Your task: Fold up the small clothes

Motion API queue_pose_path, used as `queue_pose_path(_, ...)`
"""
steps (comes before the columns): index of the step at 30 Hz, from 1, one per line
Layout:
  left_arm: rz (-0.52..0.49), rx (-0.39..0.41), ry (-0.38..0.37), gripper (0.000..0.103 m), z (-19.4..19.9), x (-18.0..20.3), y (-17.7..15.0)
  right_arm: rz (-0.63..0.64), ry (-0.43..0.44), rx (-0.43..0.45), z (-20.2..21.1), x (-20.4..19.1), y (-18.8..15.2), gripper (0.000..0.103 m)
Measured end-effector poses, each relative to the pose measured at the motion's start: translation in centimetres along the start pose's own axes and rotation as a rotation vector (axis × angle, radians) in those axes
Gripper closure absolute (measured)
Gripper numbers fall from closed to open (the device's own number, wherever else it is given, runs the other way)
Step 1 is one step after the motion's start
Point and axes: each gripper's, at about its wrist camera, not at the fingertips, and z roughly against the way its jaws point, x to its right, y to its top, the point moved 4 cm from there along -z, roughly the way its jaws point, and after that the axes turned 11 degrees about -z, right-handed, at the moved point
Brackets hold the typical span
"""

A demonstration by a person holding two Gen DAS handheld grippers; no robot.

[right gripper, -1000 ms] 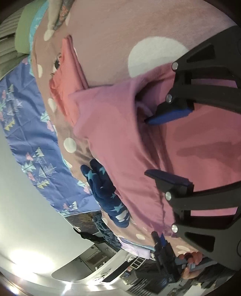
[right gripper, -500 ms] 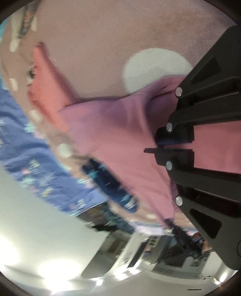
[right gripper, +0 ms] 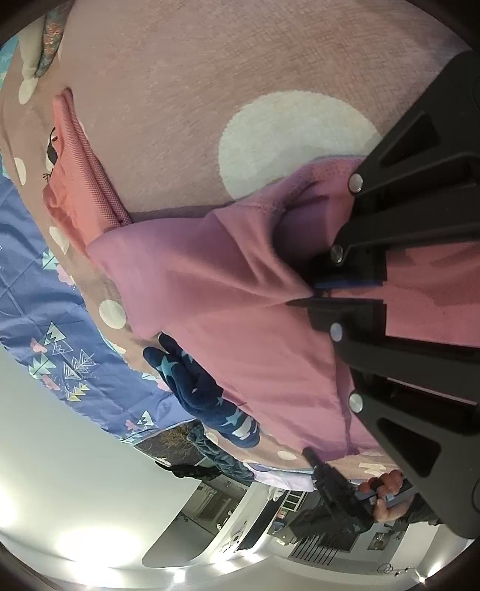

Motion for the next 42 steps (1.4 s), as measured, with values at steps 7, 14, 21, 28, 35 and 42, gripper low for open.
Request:
queue_pose_path(7,-0.097,0.103,0.095,0.101,1.9,0.4,1.0,0.005,0.009,0.01,0.0,0.1,0.0,0.096)
queue_pose_path(14,-0.051,0.019,0.305,0.101,-0.5,-3.2,-1.2,0.03,0.025,0.015,0.0,-0.3,-0.2,0.085)
queue_pose_path(21,-0.124,0.118,0.055,0.094,1.9,4.1,1.0,0.101,-0.001,0.037,0.0,-1.3,-0.5,0.077)
queue_pose_path(28,-0.319,-0.049,0.159,0.077,-5.0,8.9,-2.8,0.147,-0.086,0.008,1.3,-2.2,-0.8,0.076)
queue_pose_path(35,-0.277,-0.041,0.112,0.077,-5.4,8.0,-2.8,0.222,-0.065,0.195,7.9,-5.6,3.6,0.075)
queue_pose_path(42,-0.289,-0.038,0.123,0.076,-5.3,8.0,-3.0,0.14,-0.313,0.081,-1.0,-3.2,12.8,0.075)
